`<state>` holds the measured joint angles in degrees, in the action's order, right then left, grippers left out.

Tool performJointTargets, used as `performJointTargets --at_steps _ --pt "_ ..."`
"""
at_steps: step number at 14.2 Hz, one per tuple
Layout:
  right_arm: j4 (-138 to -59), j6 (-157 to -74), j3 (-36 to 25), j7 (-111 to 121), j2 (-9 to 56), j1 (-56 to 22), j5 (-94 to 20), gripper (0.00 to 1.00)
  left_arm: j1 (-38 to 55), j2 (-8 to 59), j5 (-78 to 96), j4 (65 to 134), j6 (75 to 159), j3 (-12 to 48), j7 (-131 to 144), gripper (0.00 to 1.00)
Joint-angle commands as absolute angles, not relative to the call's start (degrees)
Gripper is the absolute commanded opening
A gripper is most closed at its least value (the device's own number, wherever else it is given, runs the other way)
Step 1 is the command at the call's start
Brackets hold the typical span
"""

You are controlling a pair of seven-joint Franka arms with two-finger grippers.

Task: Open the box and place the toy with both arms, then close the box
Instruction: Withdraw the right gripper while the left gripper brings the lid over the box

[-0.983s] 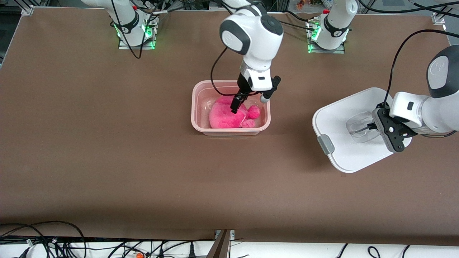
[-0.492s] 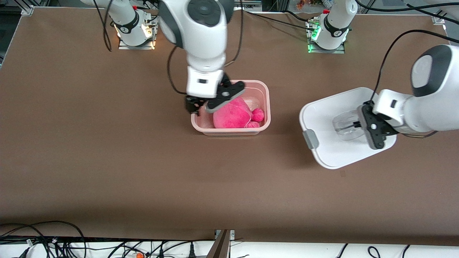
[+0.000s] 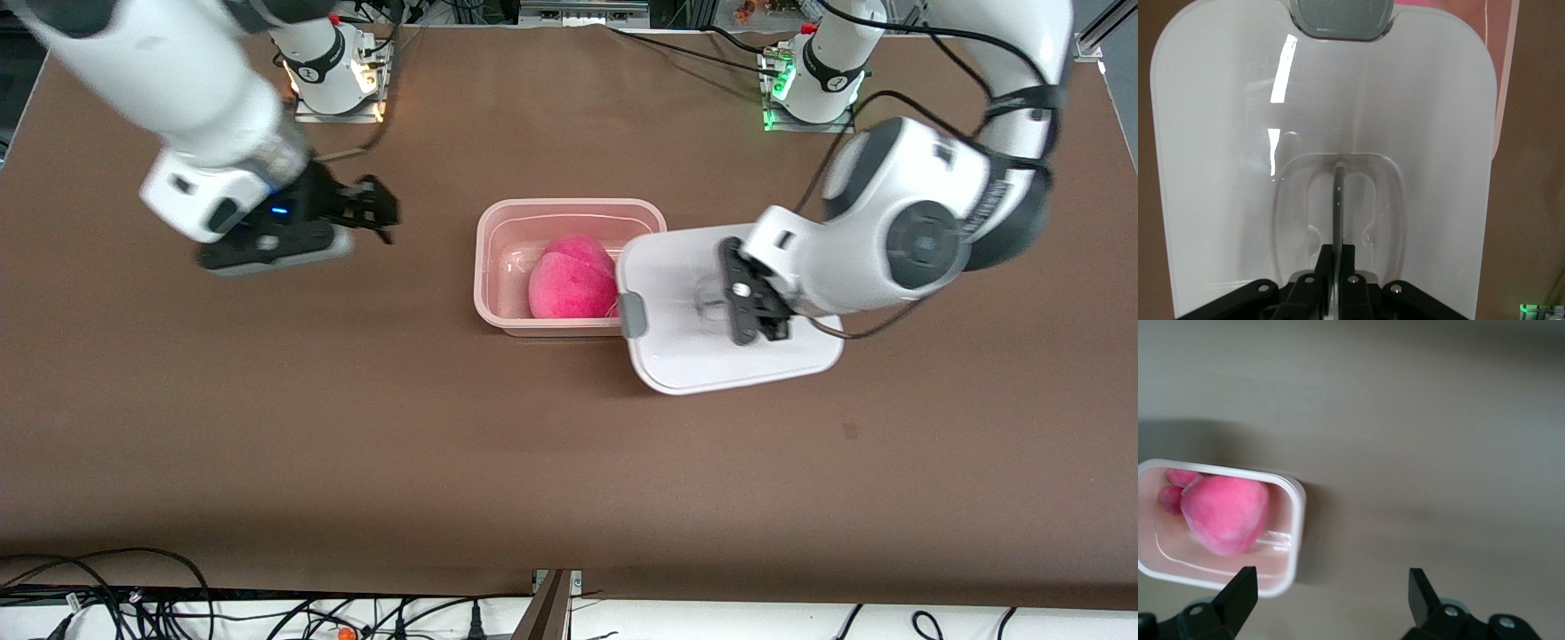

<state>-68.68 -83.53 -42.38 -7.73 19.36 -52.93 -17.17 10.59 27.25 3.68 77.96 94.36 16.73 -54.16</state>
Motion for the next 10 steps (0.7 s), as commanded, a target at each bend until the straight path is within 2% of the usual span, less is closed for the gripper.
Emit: performJointTargets --at_steps 1,3,5,8,10 --pt "-72.16 -80.34 -46.57 -5.91 15.56 -54.32 -17.67 1.00 17.47 28.12 0.36 77.08 95.88 16.35 -49.06 0.00" --pt "-72.16 -78.05 -46.76 -1.68 14.86 -50.83 -17.40 1.00 20.81 28.91 -0.61 77.08 98.87 16.35 -46.94 0.00" --pt "-72.59 -76.82 -43.79 0.43 13.54 -45.65 -17.14 1.00 23.72 30.32 -0.88 77.08 100.54 16.17 -45.88 0.00" --pt "-78.11 -79.70 -30.81 1.67 7.85 -34.66 -8.92 1.00 29.51 31.46 -4.56 76.99 102.22 16.26 -41.60 0.00" --pt "-86.09 -84.44 -21.23 1.67 2.14 -26.15 -6.07 1.00 32.15 32.16 -5.97 76.99 102.83 16.26 -39.64 0.00"
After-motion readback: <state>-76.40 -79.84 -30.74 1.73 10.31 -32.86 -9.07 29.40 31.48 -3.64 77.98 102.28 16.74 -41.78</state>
